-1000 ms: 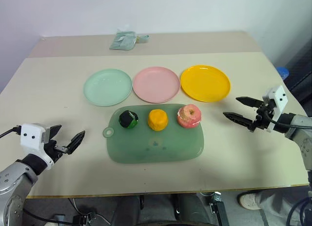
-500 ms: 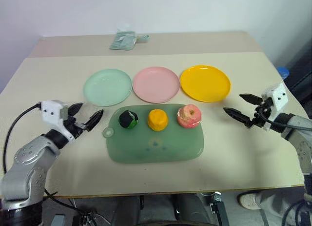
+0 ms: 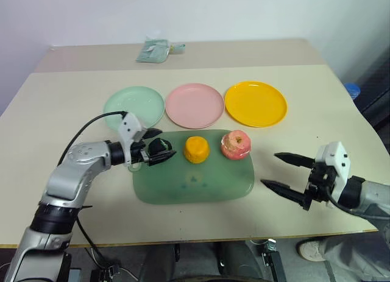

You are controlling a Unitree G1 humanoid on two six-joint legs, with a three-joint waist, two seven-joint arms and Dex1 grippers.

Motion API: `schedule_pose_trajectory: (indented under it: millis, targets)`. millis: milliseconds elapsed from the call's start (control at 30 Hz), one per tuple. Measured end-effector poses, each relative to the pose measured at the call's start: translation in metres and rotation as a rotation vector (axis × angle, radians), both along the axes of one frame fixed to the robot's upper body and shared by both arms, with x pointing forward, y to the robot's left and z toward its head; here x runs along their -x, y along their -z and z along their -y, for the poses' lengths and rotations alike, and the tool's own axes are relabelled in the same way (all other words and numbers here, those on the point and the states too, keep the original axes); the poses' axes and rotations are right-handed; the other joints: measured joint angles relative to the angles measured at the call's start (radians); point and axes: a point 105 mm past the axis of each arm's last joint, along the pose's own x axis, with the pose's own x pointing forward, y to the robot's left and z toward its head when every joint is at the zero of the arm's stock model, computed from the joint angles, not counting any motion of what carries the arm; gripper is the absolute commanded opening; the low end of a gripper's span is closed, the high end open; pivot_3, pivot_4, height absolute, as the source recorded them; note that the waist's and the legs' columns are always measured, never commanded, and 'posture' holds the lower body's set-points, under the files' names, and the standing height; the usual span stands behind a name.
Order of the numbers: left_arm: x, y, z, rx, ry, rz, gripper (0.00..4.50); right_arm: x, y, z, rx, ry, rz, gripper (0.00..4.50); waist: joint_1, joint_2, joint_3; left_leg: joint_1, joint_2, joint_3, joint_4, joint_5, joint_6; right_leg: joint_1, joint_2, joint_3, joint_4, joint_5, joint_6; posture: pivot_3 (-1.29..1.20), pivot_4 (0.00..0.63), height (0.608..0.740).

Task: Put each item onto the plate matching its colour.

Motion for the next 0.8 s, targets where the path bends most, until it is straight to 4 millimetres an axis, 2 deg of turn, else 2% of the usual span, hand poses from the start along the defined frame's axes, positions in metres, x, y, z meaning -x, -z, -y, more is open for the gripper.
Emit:
schedule_pose_trajectory:
  millis: [33, 133, 167, 200, 233, 333, 467, 600, 700, 800]
  targets:
    - [-0.002, 0.004, 0.000, -0.025, 0.001, -0.003, 4.50, 0.001, 0.000, -0.003, -0.003, -0.008, 0.001, 4.43, -0.001, 0.000, 0.000, 0.000, 0.000, 0.000, 0.000, 0.000, 0.000, 0.000, 0.000, 0.000, 0.000, 0.000, 0.000, 0.00, 0.150, 0.740]
    - [-0.005, 0.016, 0.000, -0.083, 0.011, -0.023, 3.67, 0.001, 0.000, -0.012, -0.020, -0.010, 0.013, 4.50, -0.001, 0.000, 0.000, 0.000, 0.000, 0.000, 0.000, 0.000, 0.000, 0.000, 0.000, 0.000, 0.000, 0.000, 0.000, 0.00, 0.150, 0.740]
    - [-0.006, 0.018, -0.001, -0.087, 0.008, -0.027, 3.22, 0.000, 0.001, -0.014, -0.028, -0.006, 0.016, 4.50, 0.000, 0.000, 0.000, 0.000, 0.000, 0.000, 0.000, 0.000, 0.000, 0.000, 0.000, 0.000, 0.000, 0.000, 0.000, 0.00, 0.150, 0.740]
    - [-0.007, 0.018, 0.000, -0.082, 0.011, -0.025, 2.59, 0.000, 0.002, -0.015, -0.033, -0.004, 0.015, 4.50, 0.000, 0.000, 0.000, 0.000, 0.000, 0.000, 0.000, 0.000, 0.000, 0.000, 0.000, 0.000, 0.000, 0.000, 0.000, 0.00, 0.150, 0.740]
    - [-0.007, 0.017, 0.002, -0.078, 0.018, -0.014, 2.19, 0.000, 0.002, -0.016, -0.037, -0.005, 0.013, 4.50, 0.001, 0.000, 0.000, 0.000, 0.000, 0.000, 0.000, 0.000, 0.000, 0.000, 0.000, 0.000, 0.000, 0.000, 0.000, 0.00, 0.150, 0.740]
    - [-0.009, 0.014, -0.003, -0.057, -0.005, -0.009, 2.19, 0.000, 0.002, -0.017, -0.042, -0.012, 0.028, 4.50, 0.001, 0.000, 0.000, 0.000, 0.000, 0.000, 0.001, 0.000, 0.000, 0.000, -0.001, 0.000, 0.000, 0.000, 0.000, 0.00, 0.150, 0.740]
    - [-0.026, -0.011, -0.024, 0.088, -0.164, 0.060, 2.19, -0.004, 0.000, -0.014, -0.049, -0.012, 0.044, 4.50, 0.001, 0.000, 0.000, 0.000, 0.000, -0.001, 0.001, 0.000, 0.000, 0.000, -0.001, 0.000, 0.001, 0.000, 0.000, 0.00, 0.150, 0.740]
    - [-0.069, -0.036, -0.067, 0.098, -0.481, 0.162, 2.19, -0.014, -0.011, -0.017, -0.060, -0.033, 0.103, 4.50, 0.002, -0.001, 0.000, 0.000, -0.001, -0.001, 0.002, 0.000, 0.000, 0.000, -0.001, -0.001, 0.002, 0.000, 0.000, 0.00, 0.150, 0.740]
    - [-0.090, -0.037, -0.086, 0.119, -0.650, 0.138, 2.19, -0.020, -0.017, -0.025, -0.068, -0.063, 0.126, 4.50, 0.002, -0.001, 0.000, -0.001, -0.001, -0.002, 0.002, 0.000, 0.000, 0.000, -0.001, -0.001, 0.002, 0.000, 0.000, 0.00, 0.150, 0.740]
    - [-0.100, -0.022, -0.091, 0.125, -0.722, 0.071, 3.16, -0.029, -0.020, -0.031, -0.075, -0.073, 0.146, 4.50, 0.001, -0.002, 0.000, -0.002, -0.001, -0.001, 0.002, 0.000, 0.000, -0.001, -0.001, -0.001, 0.002, 0.000, 0.001, 0.00, 0.150, 0.740]
